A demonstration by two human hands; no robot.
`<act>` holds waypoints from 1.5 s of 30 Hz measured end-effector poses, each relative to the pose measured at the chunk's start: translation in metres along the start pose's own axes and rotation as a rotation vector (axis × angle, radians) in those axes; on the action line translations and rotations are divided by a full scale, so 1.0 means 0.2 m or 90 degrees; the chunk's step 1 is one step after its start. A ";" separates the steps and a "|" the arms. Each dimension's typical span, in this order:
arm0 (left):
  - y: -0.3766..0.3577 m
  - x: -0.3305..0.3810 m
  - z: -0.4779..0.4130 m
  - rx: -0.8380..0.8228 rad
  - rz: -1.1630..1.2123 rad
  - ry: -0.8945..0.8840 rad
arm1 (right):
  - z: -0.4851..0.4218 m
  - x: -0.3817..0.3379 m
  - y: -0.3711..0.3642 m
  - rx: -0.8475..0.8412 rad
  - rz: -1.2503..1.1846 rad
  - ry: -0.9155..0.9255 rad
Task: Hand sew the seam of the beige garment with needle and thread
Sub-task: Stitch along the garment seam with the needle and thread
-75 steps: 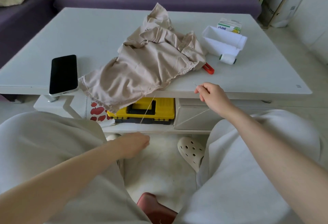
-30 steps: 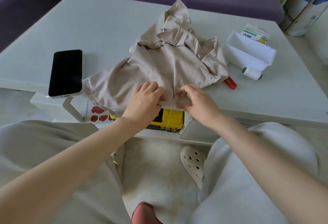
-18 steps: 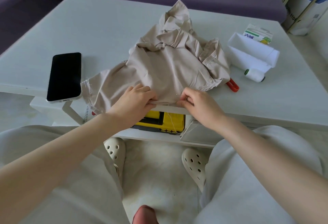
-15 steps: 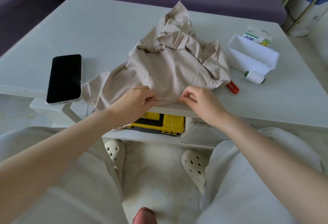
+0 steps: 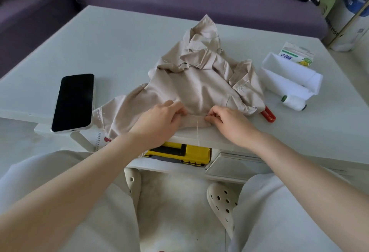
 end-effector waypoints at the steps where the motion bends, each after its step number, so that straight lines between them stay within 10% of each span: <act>1: -0.01 0.02 -0.01 0.001 -0.029 0.000 | 0.00 0.00 0.00 -0.001 0.004 0.000; 14: -0.10 -0.07 -0.06 -0.056 0.207 0.119 | 0.06 -0.05 0.13 0.218 -0.127 -0.066; 45: -0.08 -0.04 -0.05 -0.010 0.258 0.128 | 0.11 -0.20 -0.04 0.122 -0.077 0.070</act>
Point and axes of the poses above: each hand's wrist, its own z-axis away from the middle knuckle, its own y-axis out of the back of the hand, x = y × z, the point moved 9 cm from there along -z, towards the middle knuckle, and after that the axes turned 10 degrees about -z, right-handed, at the moved point
